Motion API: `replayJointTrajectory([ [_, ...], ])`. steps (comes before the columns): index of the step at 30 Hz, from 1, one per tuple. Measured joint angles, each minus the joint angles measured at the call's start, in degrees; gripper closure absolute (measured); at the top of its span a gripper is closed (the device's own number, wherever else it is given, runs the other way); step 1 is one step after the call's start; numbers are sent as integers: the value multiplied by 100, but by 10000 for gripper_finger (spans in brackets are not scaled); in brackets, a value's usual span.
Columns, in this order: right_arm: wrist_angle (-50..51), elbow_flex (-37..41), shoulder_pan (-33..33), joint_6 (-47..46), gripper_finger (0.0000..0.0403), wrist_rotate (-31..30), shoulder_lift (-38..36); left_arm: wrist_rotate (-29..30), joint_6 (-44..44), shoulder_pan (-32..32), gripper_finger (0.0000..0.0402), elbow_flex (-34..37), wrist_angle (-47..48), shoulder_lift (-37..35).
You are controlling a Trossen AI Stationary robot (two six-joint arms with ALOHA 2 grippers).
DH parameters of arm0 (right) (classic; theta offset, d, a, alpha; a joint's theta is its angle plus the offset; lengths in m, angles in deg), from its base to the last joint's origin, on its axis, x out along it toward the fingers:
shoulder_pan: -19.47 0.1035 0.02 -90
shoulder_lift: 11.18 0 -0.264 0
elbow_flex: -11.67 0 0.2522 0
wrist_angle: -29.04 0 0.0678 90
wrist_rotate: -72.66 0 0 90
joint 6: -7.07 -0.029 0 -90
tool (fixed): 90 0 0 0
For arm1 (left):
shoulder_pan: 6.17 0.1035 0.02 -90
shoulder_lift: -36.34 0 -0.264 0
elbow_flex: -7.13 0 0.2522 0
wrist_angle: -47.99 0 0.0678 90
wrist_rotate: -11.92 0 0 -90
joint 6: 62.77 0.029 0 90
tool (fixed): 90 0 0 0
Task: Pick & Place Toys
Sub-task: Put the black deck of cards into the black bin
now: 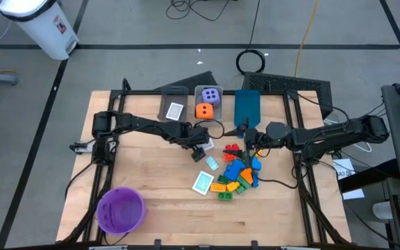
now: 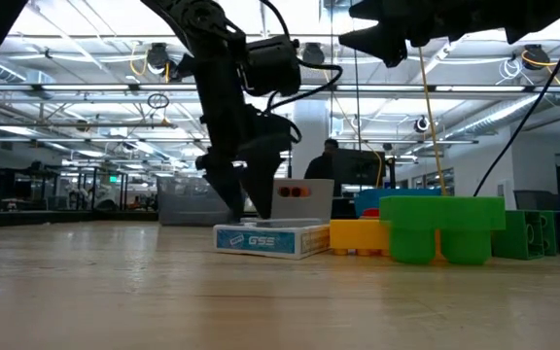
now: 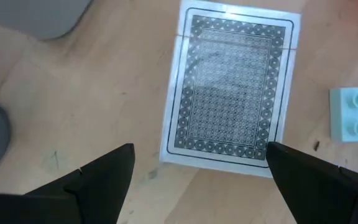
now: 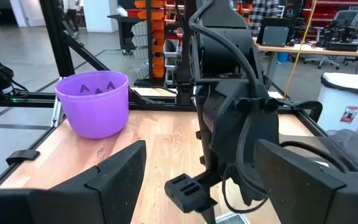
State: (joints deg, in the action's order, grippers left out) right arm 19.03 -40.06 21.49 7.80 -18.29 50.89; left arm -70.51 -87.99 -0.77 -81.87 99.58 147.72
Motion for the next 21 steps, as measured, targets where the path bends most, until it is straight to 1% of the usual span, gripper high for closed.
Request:
replayJointTrajectory([
  [2,13,-2,0,0,115,-2,2,0,77,-21,30,11,-45,-137],
  [4,23,-2,-1,0,115,-4,4,-14,235,-37,30,1,-291,-229],
  [7,29,-2,-2,0,115,-4,3,-65,771,-18,30,-3,-528,-221],
  [11,42,0,0,-2,115,29,6,-327,1374,20,30,2,-762,-161],
  [15,49,0,0,-4,115,125,7,-328,1655,155,30,2,-811,-163],
  [19,50,0,-2,-2,115,118,9,-775,1767,280,30,16,-834,-163],
  [21,44,0,-2,-4,115,118,7,-773,1820,287,30,123,-983,-172],
])
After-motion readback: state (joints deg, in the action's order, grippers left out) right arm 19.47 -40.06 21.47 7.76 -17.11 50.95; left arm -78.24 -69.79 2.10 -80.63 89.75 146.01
